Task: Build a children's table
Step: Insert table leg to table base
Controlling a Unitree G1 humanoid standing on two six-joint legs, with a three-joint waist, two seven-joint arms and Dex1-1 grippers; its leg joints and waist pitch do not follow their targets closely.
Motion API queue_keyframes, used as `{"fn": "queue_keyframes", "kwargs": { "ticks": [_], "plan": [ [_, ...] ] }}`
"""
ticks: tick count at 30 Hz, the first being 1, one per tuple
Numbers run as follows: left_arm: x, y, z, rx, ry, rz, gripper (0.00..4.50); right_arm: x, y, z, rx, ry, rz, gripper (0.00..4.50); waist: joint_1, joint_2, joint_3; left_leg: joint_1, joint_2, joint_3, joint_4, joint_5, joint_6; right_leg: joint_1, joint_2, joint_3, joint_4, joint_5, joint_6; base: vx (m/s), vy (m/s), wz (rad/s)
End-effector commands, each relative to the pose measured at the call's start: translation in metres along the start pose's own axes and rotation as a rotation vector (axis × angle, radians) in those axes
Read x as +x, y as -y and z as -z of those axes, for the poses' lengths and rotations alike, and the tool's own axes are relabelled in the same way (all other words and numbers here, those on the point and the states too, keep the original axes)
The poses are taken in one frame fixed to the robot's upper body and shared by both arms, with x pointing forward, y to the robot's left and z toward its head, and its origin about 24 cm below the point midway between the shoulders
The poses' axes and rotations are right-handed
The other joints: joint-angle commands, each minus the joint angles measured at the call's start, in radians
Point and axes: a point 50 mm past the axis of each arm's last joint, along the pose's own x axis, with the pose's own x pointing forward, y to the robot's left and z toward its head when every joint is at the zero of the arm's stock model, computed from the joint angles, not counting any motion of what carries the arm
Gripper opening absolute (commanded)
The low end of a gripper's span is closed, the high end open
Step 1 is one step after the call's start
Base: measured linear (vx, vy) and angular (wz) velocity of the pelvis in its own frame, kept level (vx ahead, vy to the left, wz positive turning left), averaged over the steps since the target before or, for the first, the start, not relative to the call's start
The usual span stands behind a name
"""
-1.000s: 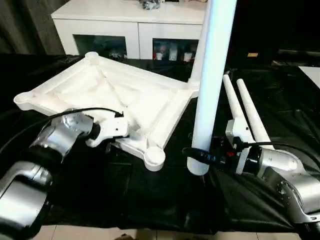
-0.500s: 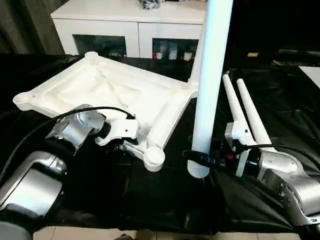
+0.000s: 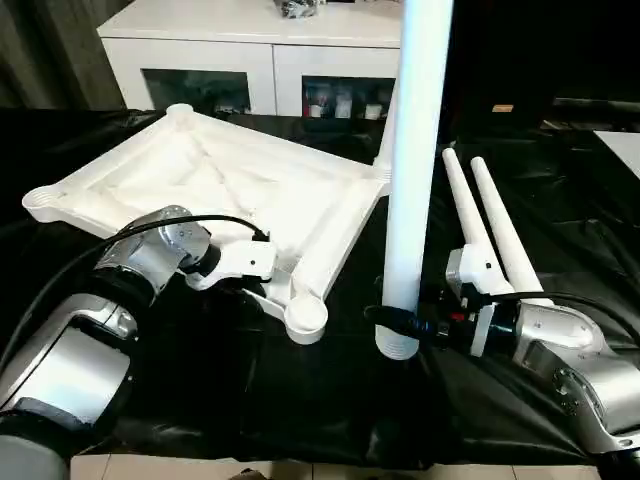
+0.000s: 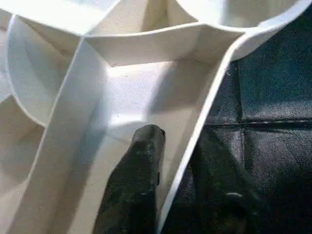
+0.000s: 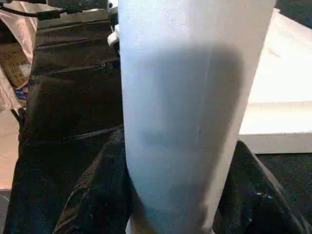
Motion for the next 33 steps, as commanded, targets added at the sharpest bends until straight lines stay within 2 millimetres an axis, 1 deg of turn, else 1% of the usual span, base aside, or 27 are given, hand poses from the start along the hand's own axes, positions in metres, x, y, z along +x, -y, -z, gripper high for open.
{"fn": "queue_keyframes", "kwargs": {
  "ticks": [1,2,3,6,7,10,12,13,14,15,16,17,18,19,20,21,22,23,24,25,26,27,28,29,30,31,33],
  "plan": [
    [0.001,0.000,0.001,-0.023,-0.017,-0.001,0.96,0.002,0.000,-0.008,-0.045,0.021,-0.011,1.85,0.005,-0.003,-0.060,0.016,0.119,-0.051,-0.106,-0.234,-0.001,0.043,-0.100,0.048,-0.070,-0.248,-0.290,0.000,0.000,0.00],
    [0.005,0.002,0.000,-0.063,0.020,0.011,0.86,0.003,0.000,-0.008,-0.046,0.027,-0.005,1.85,0.004,-0.004,-0.058,0.016,0.121,-0.053,-0.108,-0.244,-0.006,0.044,-0.102,0.049,-0.072,-0.273,-0.282,0.000,0.000,0.00],
    [0.006,0.004,-0.001,-0.080,0.038,0.017,0.71,0.004,0.000,-0.008,-0.047,0.029,-0.001,1.85,0.004,-0.004,-0.058,0.015,0.122,-0.055,-0.109,-0.242,-0.008,0.043,-0.102,0.048,-0.072,-0.274,-0.281,0.000,0.000,0.00],
    [0.013,0.007,-0.004,-0.126,0.079,-0.001,0.57,0.005,0.002,-0.008,-0.052,0.035,0.028,1.85,0.002,-0.003,-0.059,0.015,0.123,-0.053,-0.109,-0.231,-0.008,0.043,-0.101,0.048,-0.068,-0.241,-0.292,0.000,0.000,0.00],
    [0.016,0.009,-0.005,-0.151,0.096,-0.018,0.57,0.006,0.003,-0.008,-0.055,0.034,0.041,1.85,0.002,0.001,-0.059,0.015,0.124,-0.054,-0.110,-0.226,-0.011,0.044,-0.103,0.048,-0.065,-0.228,-0.298,0.000,0.000,0.00],
    [0.024,0.014,-0.005,-0.224,0.149,-0.058,0.43,0.008,0.006,-0.007,-0.057,0.037,0.081,1.85,-0.003,0.000,-0.060,0.011,0.120,-0.052,-0.108,-0.227,-0.001,0.047,-0.100,0.048,-0.067,-0.229,-0.301,0.000,0.000,0.00],
    [0.036,0.027,-0.004,-0.366,0.203,-0.127,0.33,0.008,0.013,-0.008,-0.034,0.060,0.158,1.85,-0.006,0.001,-0.059,0.008,0.123,-0.055,-0.109,-0.205,0.002,0.051,-0.105,0.048,-0.065,-0.220,-0.309,0.000,0.000,0.00],
    [0.039,0.033,-0.003,-0.382,0.203,-0.133,0.29,0.008,0.015,-0.009,-0.027,0.067,0.181,1.85,-0.006,0.001,-0.059,0.008,0.123,-0.055,-0.109,-0.205,0.002,0.051,-0.105,0.048,-0.065,-0.220,-0.309,0.000,0.000,0.00],
    [0.041,0.039,-0.002,-0.401,0.198,-0.176,0.28,0.007,0.017,-0.009,-0.016,0.075,0.204,1.85,-0.008,0.001,-0.058,0.012,0.121,-0.053,-0.107,-0.226,0.007,0.046,-0.101,0.047,-0.073,-0.290,-0.291,0.000,0.000,0.00],
    [0.043,0.041,-0.002,-0.413,0.196,-0.194,0.25,0.007,0.018,-0.010,-0.012,0.083,0.216,1.85,-0.011,0.000,-0.055,0.012,0.118,-0.054,-0.108,-0.250,0.011,0.041,-0.096,0.047,-0.080,-0.347,-0.273,0.000,0.000,0.00],
    [0.046,0.049,0.001,-0.373,0.143,-0.228,0.25,0.007,0.021,-0.012,0.016,0.110,0.247,1.85,-0.010,0.000,-0.053,0.015,0.116,-0.052,-0.108,-0.262,0.010,0.037,-0.094,0.047,-0.086,-0.376,-0.262,0.000,0.000,0.00],
    [0.048,0.053,0.000,-0.360,0.140,-0.233,0.21,0.007,0.022,-0.013,0.026,0.118,0.256,1.85,-0.014,-0.002,-0.052,0.011,0.119,-0.057,-0.112,-0.277,0.009,0.040,-0.095,0.048,-0.086,-0.404,-0.243,0.000,0.000,0.00],
    [0.051,0.056,-0.007,-0.387,0.210,-0.245,0.11,0.007,0.024,-0.014,0.042,0.135,0.268,1.85,-0.017,-0.003,-0.048,0.013,0.118,-0.059,-0.114,-0.311,0.005,0.033,-0.091,0.045,-0.090,-0.461,-0.222,0.000,0.000,0.00],
    [0.051,0.056,-0.007,-0.388,0.212,-0.246,0.11,0.007,0.024,-0.014,0.042,0.136,0.268,1.85,-0.017,-0.002,-0.048,0.018,0.117,-0.058,-0.113,-0.327,-0.001,0.029,-0.090,0.046,-0.093,-0.483,-0.213,0.000,0.000,0.00],
    [0.054,0.058,-0.014,-0.356,0.251,-0.258,0.02,0.007,0.027,-0.015,0.058,0.143,0.290,1.85,-0.020,-0.006,-0.047,0.019,0.115,-0.060,-0.112,-0.351,-0.005,0.025,-0.090,0.046,-0.095,-0.516,-0.200,0.000,0.000,0.00],
    [0.055,0.059,-0.017,-0.376,0.274,-0.280,0.01,0.007,0.030,-0.015,0.071,0.145,0.307,1.85,-0.023,-0.008,-0.045,0.017,0.113,-0.062,-0.114,-0.364,-0.009,0.023,-0.089,0.045,-0.099,-0.546,-0.185,0.000,0.000,0.00],
    [0.056,0.060,-0.019,-0.395,0.290,-0.292,0.01,0.007,0.031,-0.014,0.079,0.145,0.318,1.85,-0.025,-0.007,-0.046,0.018,0.113,-0.063,-0.115,-0.370,-0.014,0.023,-0.090,0.045,-0.098,-0.556,-0.180,0.000,0.000,0.00],
    [0.057,0.061,-0.023,-0.397,0.304,-0.292,0.01,0.007,0.035,-0.014,0.091,0.142,0.342,1.85,-0.030,-0.023,-0.043,0.016,0.111,-0.063,-0.114,-0.380,-0.011,0.019,-0.089,0.044,-0.105,-0.597,-0.161,0.000,0.000,0.00],
    [0.057,0.061,-0.023,-0.397,0.305,-0.292,0.01,0.007,0.035,-0.014,0.091,0.142,0.343,1.85,-0.029,-0.015,-0.043,0.020,0.109,-0.064,-0.112,-0.382,-0.014,0.014,-0.091,0.045,-0.108,-0.630,-0.149,0.000,0.000,0.00],
    [0.057,0.064,-0.026,-0.402,0.307,-0.297,0.01,0.007,0.037,-0.014,0.100,0.140,0.361,1.85,-0.029,-0.015,-0.043,0.020,0.109,-0.064,-0.112,-0.382,-0.014,0.014,-0.091,0.045,-0.108,-0.630,-0.149,0.000,0.000,0.00],
    [0.057,0.066,-0.034,-0.367,0.326,-0.320,0.01,0.009,0.041,-0.015,0.136,0.150,0.372,1.85,-0.035,-0.019,-0.044,0.012,0.109,-0.069,-0.113,-0.372,-0.011,0.019,-0.094,0.044,-0.106,-0.647,-0.135,0.000,0.000,0.00],
    [0.057,0.066,-0.035,-0.364,0.327,-0.325,0.01,0.009,0.041,-0.015,0.139,0.151,0.372,1.85,-0.038,-0.018,-0.044,0.008,0.110,-0.071,-0.115,-0.369,-0.010,0.021,-0.095,0.044,-0.105,-0.640,-0.136,0.000,0.000,0.00],
    [0.056,0.065,-0.039,-0.324,0.340,-0.355,0.01,0.014,0.040,-0.016,0.145,0.155,0.352,1.85,-0.039,-0.020,-0.047,0.009,0.110,-0.068,-0.115,-0.358,-0.006,0.019,-0.090,0.042,-0.107,-0.622,-0.134,0.000,0.000,0.00],
    [0.056,0.063,-0.042,-0.324,0.355,-0.378,0.01,0.015,0.040,-0.017,0.144,0.156,0.342,1.85,-0.036,-0.018,-0.051,0.012,0.110,-0.064,-0.115,-0.335,0.002,0.019,-0.088,0.044,-0.106,-0.571,-0.142,0.000,0.000,0.00],
    [0.055,0.061,-0.044,-0.336,0.366,-0.404,0.01,0.017,0.040,-0.018,0.145,0.156,0.339,1.85,-0.033,-0.023,-0.053,0.012,0.112,-0.058,-0.116,-0.300,0.014,0.020,-0.088,0.045,-0.102,-0.511,-0.157,0.000,0.000,0.00],
    [0.055,0.061,-0.046,-0.335,0.377,-0.402,0.01,0.018,0.039,-0.019,0.157,0.166,0.330,1.85,-0.030,-0.023,-0.054,0.013,0.113,-0.053,-0.116,-0.268,0.024,0.020,-0.086,0.045,-0.100,-0.446,-0.177,0.000,0.000,0.00],
    [0.055,0.061,-0.051,-0.344,0.397,-0.401,0.01,0.021,0.038,-0.021,0.167,0.174,0.310,1.85,-0.028,-0.023,-0.055,0.010,0.115,-0.051,-0.117,-0.235,0.037,0.026,-0.087,0.046,-0.093,-0.378,-0.204,0.000,0.000,0.00]
  ]
}}
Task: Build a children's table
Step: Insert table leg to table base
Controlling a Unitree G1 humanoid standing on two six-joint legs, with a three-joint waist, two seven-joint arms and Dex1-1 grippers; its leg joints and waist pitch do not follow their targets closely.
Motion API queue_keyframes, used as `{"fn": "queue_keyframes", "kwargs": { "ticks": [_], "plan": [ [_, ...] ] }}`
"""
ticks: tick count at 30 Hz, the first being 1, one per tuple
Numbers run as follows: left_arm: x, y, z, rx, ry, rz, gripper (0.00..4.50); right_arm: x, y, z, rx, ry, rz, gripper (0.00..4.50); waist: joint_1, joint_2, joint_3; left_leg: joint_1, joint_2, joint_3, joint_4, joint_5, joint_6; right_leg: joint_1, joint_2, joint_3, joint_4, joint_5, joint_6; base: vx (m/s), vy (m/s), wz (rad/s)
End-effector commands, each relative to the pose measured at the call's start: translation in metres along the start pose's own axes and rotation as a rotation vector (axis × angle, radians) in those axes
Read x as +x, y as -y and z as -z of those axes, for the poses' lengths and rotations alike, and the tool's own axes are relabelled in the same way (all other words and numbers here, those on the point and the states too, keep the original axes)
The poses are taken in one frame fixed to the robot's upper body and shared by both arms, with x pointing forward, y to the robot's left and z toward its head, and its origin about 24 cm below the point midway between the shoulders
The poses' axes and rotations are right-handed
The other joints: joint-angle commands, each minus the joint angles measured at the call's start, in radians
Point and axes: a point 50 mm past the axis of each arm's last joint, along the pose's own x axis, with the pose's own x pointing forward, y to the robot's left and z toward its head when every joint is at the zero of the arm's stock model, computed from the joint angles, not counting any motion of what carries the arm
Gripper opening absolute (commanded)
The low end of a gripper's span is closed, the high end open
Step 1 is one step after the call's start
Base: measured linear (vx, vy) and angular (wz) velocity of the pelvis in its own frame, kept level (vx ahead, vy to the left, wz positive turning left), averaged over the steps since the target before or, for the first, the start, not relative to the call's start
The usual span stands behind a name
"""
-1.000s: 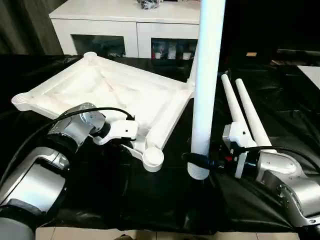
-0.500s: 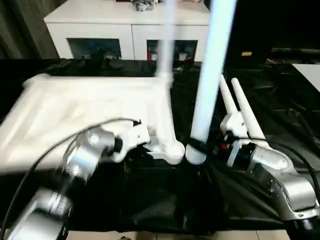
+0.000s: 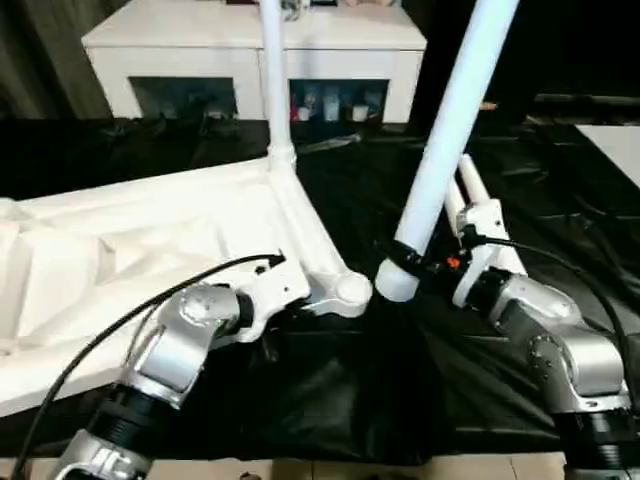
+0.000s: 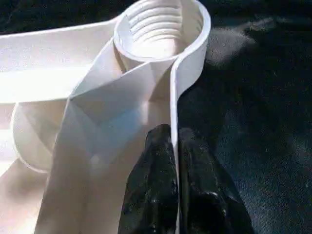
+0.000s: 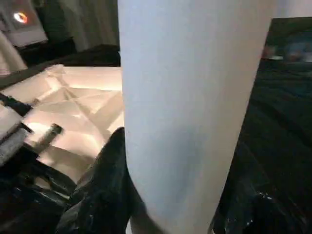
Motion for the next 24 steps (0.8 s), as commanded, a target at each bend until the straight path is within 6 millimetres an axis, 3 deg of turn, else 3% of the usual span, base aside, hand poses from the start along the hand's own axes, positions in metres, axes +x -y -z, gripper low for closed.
{"fn": "queue_keyframes", "kwargs": {
  "ticks": [1,2,3,5,10,13,18,21,24],
  "plan": [
    [0.008,0.005,-0.003,-0.060,0.051,-0.057,0.01,0.004,-0.001,-0.006,-0.008,0.008,-0.021,1.85,0.004,-0.026,-0.052,0.009,0.115,-0.054,-0.107,-0.224,0.036,0.027,-0.088,0.044,-0.074,-0.347,-0.225,0.000,0.000,0.00],
    [0.009,0.005,-0.004,-0.067,0.062,-0.072,0.01,0.005,-0.001,-0.006,-0.008,0.007,-0.021,1.85,0.004,-0.027,-0.052,0.006,0.115,-0.052,-0.107,-0.206,0.042,0.030,-0.088,0.043,-0.073,-0.315,-0.233,0.000,0.000,0.00],
    [0.010,0.005,-0.005,-0.069,0.068,-0.077,0.48,0.006,0.000,-0.006,-0.005,0.008,-0.022,1.85,0.008,-0.031,-0.055,0.011,0.115,-0.047,-0.103,-0.187,0.051,0.028,-0.088,0.045,-0.072,-0.285,-0.242,0.000,0.000,0.00],
    [0.010,0.005,-0.008,-0.081,0.084,-0.073,0.60,0.006,0.000,-0.006,-0.013,0.002,-0.024,1.85,0.011,-0.028,-0.057,0.011,0.115,-0.045,-0.101,-0.160,0.062,0.031,-0.088,0.045,-0.067,-0.241,-0.260,0.000,0.000,0.00],
    [0.005,0.003,-0.006,-0.057,0.060,-0.080,1.04,0.006,-0.001,-0.007,-0.019,-0.003,-0.045,1.85,0.018,-0.034,-0.063,0.010,0.116,-0.042,-0.094,-0.057,0.107,0.039,-0.084,0.039,-0.048,-0.077,-0.298,0.000,0.000,0.00],
    [0.000,-0.002,-0.002,-0.043,0.033,-0.090,1.04,0.006,-0.001,-0.007,-0.025,-0.010,-0.053,1.85,0.022,-0.033,-0.057,0.010,0.118,-0.043,-0.098,-0.092,0.096,0.039,-0.087,0.040,-0.053,-0.130,-0.296,0.000,0.000,0.00],
    [-0.004,-0.005,0.011,-0.031,-0.054,-0.075,1.04,0.006,0.000,-0.008,-0.037,-0.013,-0.054,1.85,0.016,-0.034,-0.047,0.013,0.118,-0.049,-0.108,-0.229,0.019,0.034,-0.087,0.044,-0.069,-0.317,-0.243,0.000,0.000,0.00],
    [-0.006,-0.005,0.015,-0.043,-0.093,-0.063,1.04,0.006,0.000,-0.009,-0.044,-0.011,-0.057,1.85,0.013,-0.033,-0.046,0.016,0.118,-0.051,-0.110,-0.265,-0.009,0.029,-0.086,0.045,-0.073,-0.357,-0.223,0.000,0.000,0.00],
    [-0.008,-0.006,0.017,-0.048,-0.110,-0.057,1.04,0.006,0.000,-0.010,-0.052,-0.012,-0.061,1.85,0.005,-0.035,-0.046,0.011,0.116,-0.054,-0.111,-0.278,-0.016,0.029,-0.086,0.044,-0.074,-0.378,-0.213,0.000,0.000,0.00]
  ]
}}
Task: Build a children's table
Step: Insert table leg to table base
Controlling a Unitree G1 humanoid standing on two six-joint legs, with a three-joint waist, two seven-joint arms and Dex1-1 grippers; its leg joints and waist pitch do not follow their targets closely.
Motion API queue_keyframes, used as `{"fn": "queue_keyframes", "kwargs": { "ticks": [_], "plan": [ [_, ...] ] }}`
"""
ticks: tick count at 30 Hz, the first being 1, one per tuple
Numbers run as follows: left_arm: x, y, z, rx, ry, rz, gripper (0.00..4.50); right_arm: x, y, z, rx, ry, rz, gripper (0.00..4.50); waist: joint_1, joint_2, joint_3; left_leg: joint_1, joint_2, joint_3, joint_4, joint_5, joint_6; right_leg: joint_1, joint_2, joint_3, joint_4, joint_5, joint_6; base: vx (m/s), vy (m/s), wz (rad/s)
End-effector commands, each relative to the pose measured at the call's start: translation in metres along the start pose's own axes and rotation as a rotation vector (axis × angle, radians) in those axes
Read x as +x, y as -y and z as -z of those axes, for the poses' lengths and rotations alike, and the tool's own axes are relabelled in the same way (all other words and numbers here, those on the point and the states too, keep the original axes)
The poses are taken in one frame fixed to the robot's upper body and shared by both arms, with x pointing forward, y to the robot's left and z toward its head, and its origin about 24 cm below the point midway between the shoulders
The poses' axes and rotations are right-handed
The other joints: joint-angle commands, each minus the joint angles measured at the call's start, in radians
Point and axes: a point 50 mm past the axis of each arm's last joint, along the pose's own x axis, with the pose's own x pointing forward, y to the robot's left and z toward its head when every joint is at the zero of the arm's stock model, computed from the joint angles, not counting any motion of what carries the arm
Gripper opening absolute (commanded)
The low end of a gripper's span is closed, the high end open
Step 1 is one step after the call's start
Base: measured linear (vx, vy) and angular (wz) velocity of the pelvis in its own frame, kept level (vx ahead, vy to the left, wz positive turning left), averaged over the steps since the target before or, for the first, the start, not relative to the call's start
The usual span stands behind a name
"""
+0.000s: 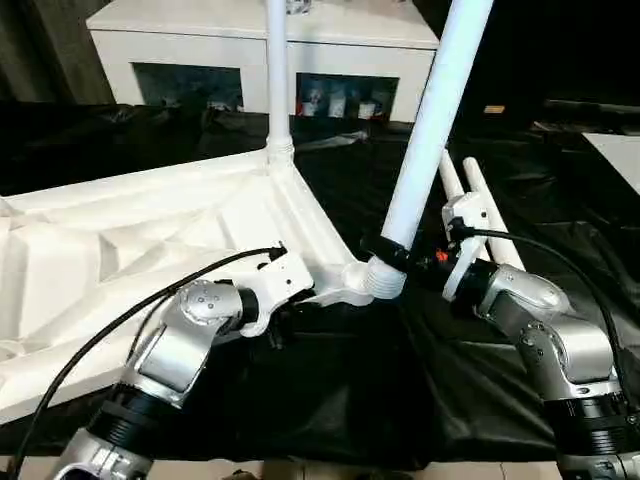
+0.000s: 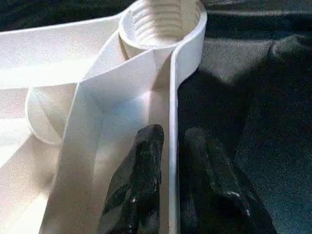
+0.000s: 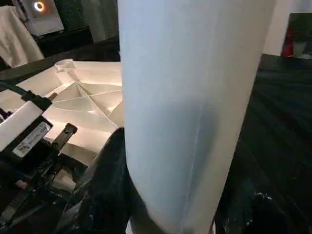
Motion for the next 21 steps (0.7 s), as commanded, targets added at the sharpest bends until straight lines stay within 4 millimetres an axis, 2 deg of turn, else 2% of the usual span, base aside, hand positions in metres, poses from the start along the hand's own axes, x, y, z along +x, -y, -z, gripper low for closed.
{"fn": "queue_keyframes", "kwargs": {
  "ticks": [1,2,3,5,6,8,11,13,16,17,21],
  "plan": [
    [-0.001,0.000,0.017,-0.038,-0.088,-0.001,1.04,0.000,0.001,-0.007,-0.035,0.006,-0.005,1.85,0.002,-0.005,-0.053,0.012,0.111,-0.058,-0.109,-0.282,-0.017,0.029,-0.087,0.045,-0.075,-0.383,-0.206,0.000,0.000,0.00],
    [-0.001,0.000,0.017,-0.039,-0.087,0.000,1.04,0.000,0.002,-0.007,-0.035,0.006,-0.005,1.85,-0.001,-0.007,-0.052,0.010,0.112,-0.059,-0.108,-0.281,-0.015,0.030,-0.089,0.045,-0.076,-0.385,-0.207,0.000,0.000,0.00],
    [0.000,0.000,0.017,-0.046,-0.082,0.006,0.75,0.001,0.001,-0.007,-0.036,0.006,-0.008,1.85,-0.001,-0.006,-0.053,0.012,0.111,-0.058,-0.107,-0.281,-0.014,0.027,-0.088,0.045,-0.077,-0.389,-0.207,0.000,0.000,0.00],
    [0.000,-0.001,0.018,-0.048,-0.086,0.006,0.67,0.002,0.001,-0.008,-0.037,0.008,-0.012,1.85,-0.002,-0.003,-0.053,0.012,0.111,-0.058,-0.107,-0.283,-0.014,0.026,-0.088,0.045,-0.077,-0.388,-0.208,0.000,0.000,0.00],
    [0.000,0.000,0.018,-0.050,-0.088,0.009,0.64,0.003,0.001,-0.008,-0.038,0.009,-0.013,1.85,-0.002,-0.007,-0.053,0.013,0.111,-0.056,-0.107,-0.282,-0.012,0.025,-0.087,0.045,-0.078,-0.382,-0.211,0.000,0.000,0.00],
    [0.000,0.001,0.020,-0.056,-0.096,0.024,0.41,0.009,0.003,-0.009,-0.043,0.009,-0.009,1.85,-0.003,-0.006,-0.054,0.010,0.111,-0.057,-0.107,-0.270,-0.008,0.028,-0.088,0.045,-0.076,-0.370,-0.217,0.000,0.000,0.00],
    [0.000,0.004,0.019,-0.064,-0.085,0.049,0.24,0.016,0.005,-0.008,-0.046,-0.007,-0.014,1.85,-0.005,-0.005,-0.055,0.014,0.111,-0.054,-0.105,-0.264,-0.010,0.025,-0.087,0.045,-0.074,-0.349,-0.230,0.000,0.000,0.00],
    [0.001,0.005,0.019,-0.067,-0.078,0.052,0.00,0.017,0.005,-0.008,-0.048,-0.013,-0.021,1.84,-0.003,-0.006,-0.057,0.012,0.112,-0.053,-0.104,-0.240,-0.005,0.029,-0.087,0.045,-0.070,-0.316,-0.239,0.000,0.000,0.00],
    [0.002,0.011,0.012,-0.027,-0.038,0.096,0.00,0.025,0.004,-0.004,-0.032,-0.056,-0.070,1.84,-0.001,-0.011,-0.060,0.009,0.112,-0.050,-0.102,-0.189,0.023,0.035,-0.088,0.044,-0.064,-0.248,-0.261,0.000,0.000,0.00],
    [0.002,0.011,0.012,-0.027,-0.037,0.096,0.00,0.025,0.004,-0.004,-0.032,-0.058,-0.071,1.84,0.001,-0.009,-0.061,0.011,0.112,-0.048,-0.100,-0.171,0.031,0.035,-0.088,0.044,-0.062,-0.225,-0.271,0.000,0.000,0.00],
    [0.003,0.013,0.008,-0.014,-0.026,0.107,0.00,0.028,0.004,0.006,-0.028,-0.142,-0.096,1.84,0.004,-0.013,-0.063,0.011,0.112,-0.045,-0.095,-0.124,0.054,0.039,-0.087,0.042,-0.055,-0.181,-0.288,0.000,0.000,0.00]
  ]
}}
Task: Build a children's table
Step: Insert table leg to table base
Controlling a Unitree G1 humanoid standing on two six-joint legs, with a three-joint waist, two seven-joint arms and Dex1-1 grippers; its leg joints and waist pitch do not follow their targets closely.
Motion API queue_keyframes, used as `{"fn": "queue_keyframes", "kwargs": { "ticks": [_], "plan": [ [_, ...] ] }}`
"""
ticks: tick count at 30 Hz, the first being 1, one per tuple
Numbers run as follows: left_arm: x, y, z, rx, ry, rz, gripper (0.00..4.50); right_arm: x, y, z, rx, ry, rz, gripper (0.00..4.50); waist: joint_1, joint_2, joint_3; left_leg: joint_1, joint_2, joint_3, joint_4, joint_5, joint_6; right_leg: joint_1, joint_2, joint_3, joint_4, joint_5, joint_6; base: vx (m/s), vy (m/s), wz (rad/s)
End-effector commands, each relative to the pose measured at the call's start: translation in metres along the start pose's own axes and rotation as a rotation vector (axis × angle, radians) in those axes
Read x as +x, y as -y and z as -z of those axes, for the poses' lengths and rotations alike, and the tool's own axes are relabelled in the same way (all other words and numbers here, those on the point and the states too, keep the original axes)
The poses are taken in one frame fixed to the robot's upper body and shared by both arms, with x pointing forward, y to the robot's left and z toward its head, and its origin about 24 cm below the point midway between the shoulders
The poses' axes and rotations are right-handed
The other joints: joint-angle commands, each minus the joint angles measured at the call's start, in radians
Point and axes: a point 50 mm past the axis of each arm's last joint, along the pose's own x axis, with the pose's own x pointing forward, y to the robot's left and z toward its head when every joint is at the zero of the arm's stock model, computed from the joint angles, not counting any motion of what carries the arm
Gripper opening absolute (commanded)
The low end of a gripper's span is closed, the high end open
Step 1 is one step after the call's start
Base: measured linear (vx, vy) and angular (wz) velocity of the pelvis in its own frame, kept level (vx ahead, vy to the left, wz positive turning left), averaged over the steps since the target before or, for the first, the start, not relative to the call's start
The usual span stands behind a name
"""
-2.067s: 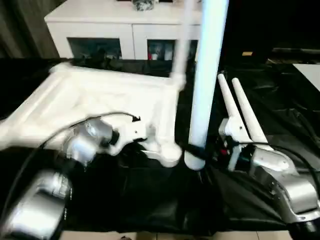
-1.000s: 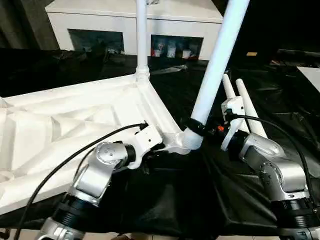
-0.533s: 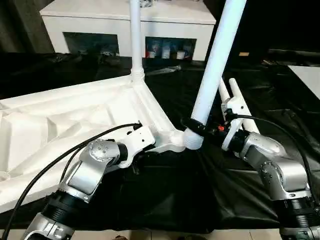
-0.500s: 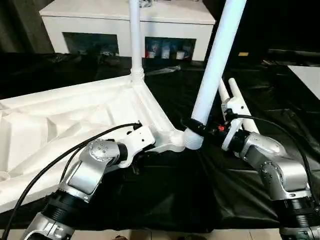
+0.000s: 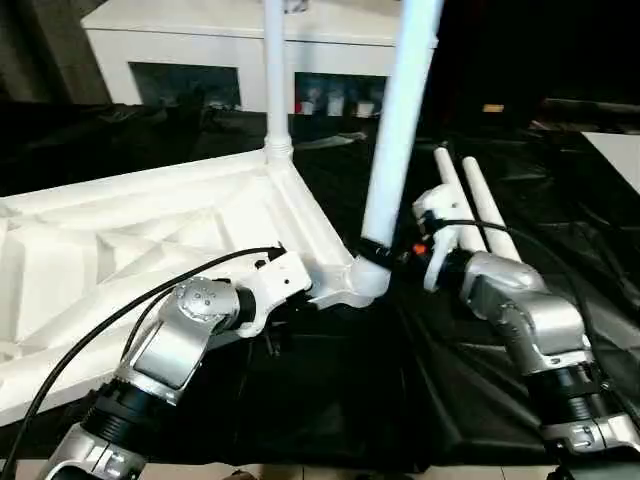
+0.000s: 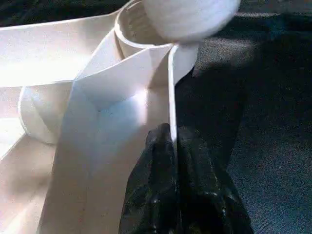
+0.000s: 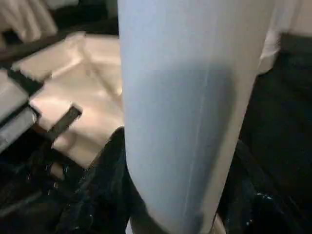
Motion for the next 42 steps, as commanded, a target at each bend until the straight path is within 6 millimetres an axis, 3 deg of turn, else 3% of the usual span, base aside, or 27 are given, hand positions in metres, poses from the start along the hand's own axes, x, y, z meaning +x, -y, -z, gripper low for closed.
{"fn": "queue_keyframes", "kwargs": {
  "ticks": [1,8,15,23,24,30,35,36,42],
  "plan": [
    [0.004,0.009,0.012,-0.008,-0.042,0.052,0.00,0.000,0.003,0.000,0.000,-0.037,-0.004,1.84,0.004,-0.013,-0.062,0.011,0.112,-0.044,-0.093,-0.103,0.065,0.041,-0.087,0.043,-0.055,-0.168,-0.289,0.000,0.000,0.00],
    [0.003,0.012,0.013,-0.005,-0.047,0.067,0.00,0.006,0.012,0.004,0.014,-0.060,0.031,1.84,0.001,-0.011,-0.061,0.014,0.113,-0.046,-0.096,-0.148,0.037,0.037,-0.087,0.042,-0.059,-0.231,-0.280,0.000,0.000,0.00],
    [0.001,0.012,0.015,0.000,-0.056,0.072,0.00,0.010,0.020,0.010,0.085,-0.066,0.043,1.84,0.001,-0.011,-0.067,0.014,0.112,-0.043,-0.093,-0.095,0.051,0.043,-0.086,0.039,-0.050,-0.129,-0.306,0.000,0.000,0.00],
    [0.000,0.009,0.015,-0.006,-0.051,0.041,0.00,0.008,0.022,0.025,0.201,-0.006,0.031,1.84,0.003,-0.014,-0.066,0.017,0.115,-0.041,-0.094,-0.129,0.037,0.042,-0.088,0.037,-0.053,-0.163,-0.309,0.000,0.000,0.00],
    [-0.001,0.008,0.015,-0.006,-0.052,0.039,0.00,0.008,0.021,0.026,0.203,-0.004,0.030,1.84,0.005,-0.009,-0.066,0.018,0.116,-0.041,-0.095,-0.133,0.032,0.042,-0.089,0.036,-0.053,-0.163,-0.307,0.000,0.000,0.00],
    [-0.001,0.005,0.016,0.000,-0.054,0.022,0.00,0.002,0.023,0.033,0.254,0.084,0.076,1.84,0.006,-0.008,-0.068,0.016,0.117,-0.039,-0.096,-0.121,0.033,0.044,-0.088,0.033,-0.051,-0.137,-0.310,0.000,0.000,0.00],
    [0.000,0.004,0.015,-0.002,-0.046,0.014,0.00,-0.003,0.015,0.051,0.293,0.144,0.117,1.84,0.009,-0.004,-0.067,0.020,0.122,-0.033,-0.101,-0.174,-0.002,0.040,-0.089,0.031,-0.057,-0.205,-0.283,0.000,0.000,0.00],
    [0.000,0.004,0.015,-0.001,-0.045,0.012,0.00,-0.004,0.012,0.056,0.284,0.144,0.117,1.84,0.011,0.001,-0.067,0.019,0.122,-0.033,-0.102,-0.174,-0.005,0.039,-0.087,0.031,-0.056,-0.197,-0.283,0.000,0.000,0.00],
    [0.000,0.001,0.014,0.004,-0.043,-0.003,0.00,-0.011,-0.001,0.068,0.167,0.140,0.113,1.84,0.015,0.000,-0.065,0.019,0.122,-0.032,-0.106,-0.203,-0.010,0.037,-0.087,0.032,-0.063,-0.225,-0.263,0.000,0.000,0.00]
  ]
}}
